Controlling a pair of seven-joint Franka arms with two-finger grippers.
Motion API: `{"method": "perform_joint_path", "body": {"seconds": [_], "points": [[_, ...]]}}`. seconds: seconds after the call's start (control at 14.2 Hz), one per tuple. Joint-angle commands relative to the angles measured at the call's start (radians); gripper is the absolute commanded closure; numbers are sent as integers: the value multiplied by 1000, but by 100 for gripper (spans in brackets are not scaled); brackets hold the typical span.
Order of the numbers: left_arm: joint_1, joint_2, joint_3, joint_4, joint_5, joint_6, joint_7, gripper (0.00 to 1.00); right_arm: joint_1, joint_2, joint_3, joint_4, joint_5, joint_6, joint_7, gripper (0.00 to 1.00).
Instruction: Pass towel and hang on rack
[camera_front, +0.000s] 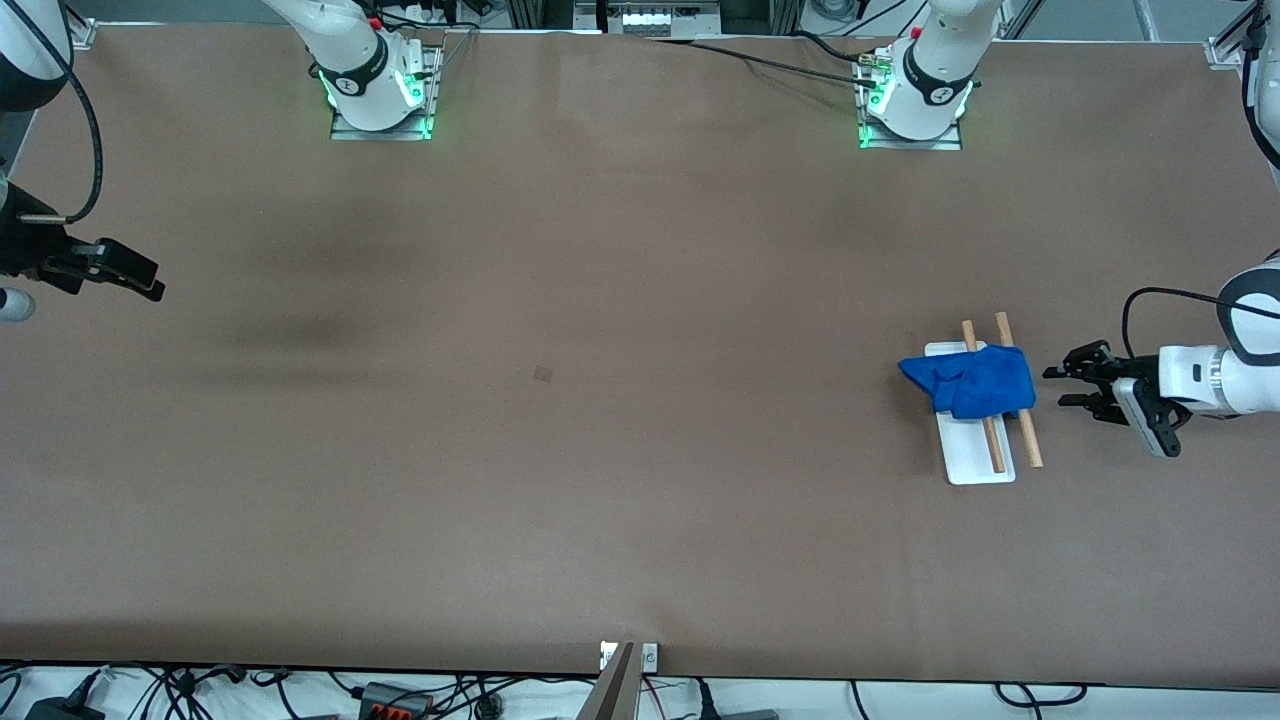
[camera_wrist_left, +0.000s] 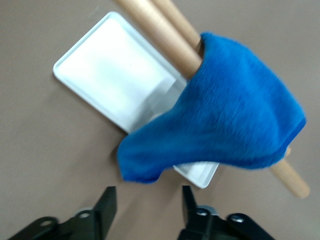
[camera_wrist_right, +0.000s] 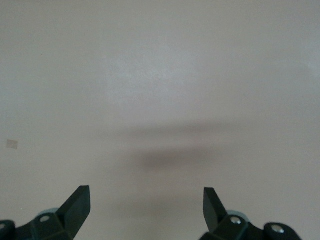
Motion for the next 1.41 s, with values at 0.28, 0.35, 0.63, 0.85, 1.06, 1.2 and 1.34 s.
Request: {"method": "perform_joint_path", "body": {"seconds": [0.28,0.35,0.63,0.85,1.06,1.2,1.34], "points": [[-11,-46,-14,197,47,-260,-129,0,-3,-17,5,23,2,-16,-21,0],[-11,-51,-17,230,68,-302,-155,0,0,-17,8,23,2,-18,-24,0],[-12,-121,-20,326,79,-479,-293,0,9,-24,3,25,-7,-18,-38,0],[-49,-184,-22,339,70,-551,-475,0,6,-22,5,31,-7,-18,-55,0],[-122,-203,-19,434,82,-651,-628,0,-8,-22,8,31,-5,-18,-53,0],[-199,-203,-17,458,144,-670,-747,0,-20,-22,22,31,-4,-19,-55,0],[-230,-227,-25,465,156,-694,-808,0,-51,-22,63,31,-2,-18,-40,0]]}}
